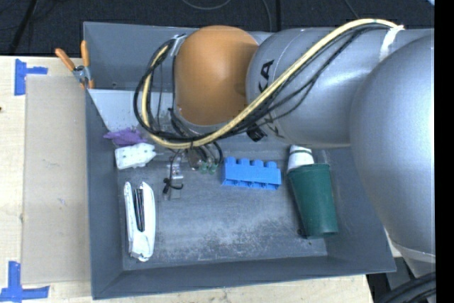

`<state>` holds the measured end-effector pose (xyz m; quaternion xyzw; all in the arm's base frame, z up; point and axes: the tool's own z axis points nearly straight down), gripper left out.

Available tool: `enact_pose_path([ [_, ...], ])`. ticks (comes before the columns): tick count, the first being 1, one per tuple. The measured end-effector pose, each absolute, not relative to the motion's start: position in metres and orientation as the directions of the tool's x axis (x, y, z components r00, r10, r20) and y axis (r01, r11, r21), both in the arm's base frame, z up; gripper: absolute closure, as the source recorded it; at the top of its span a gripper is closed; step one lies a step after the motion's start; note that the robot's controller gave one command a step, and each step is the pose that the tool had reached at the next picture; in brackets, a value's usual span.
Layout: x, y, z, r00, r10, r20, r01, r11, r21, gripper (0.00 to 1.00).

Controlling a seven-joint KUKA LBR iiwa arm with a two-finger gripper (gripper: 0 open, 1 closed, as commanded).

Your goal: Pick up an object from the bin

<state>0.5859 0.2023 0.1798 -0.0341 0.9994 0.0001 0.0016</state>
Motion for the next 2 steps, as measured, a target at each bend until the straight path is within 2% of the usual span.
enact_pose_path([
  [1, 0.562, 0.225, 0.125, -0.958, -0.287, 0.000, -0.287, 0.958, 0.001, 0.00],
  [2, 0.563, 0.228, 0.094, -0.913, -0.409, 0.004, -0.409, 0.913, 0.001, 0.00],
])
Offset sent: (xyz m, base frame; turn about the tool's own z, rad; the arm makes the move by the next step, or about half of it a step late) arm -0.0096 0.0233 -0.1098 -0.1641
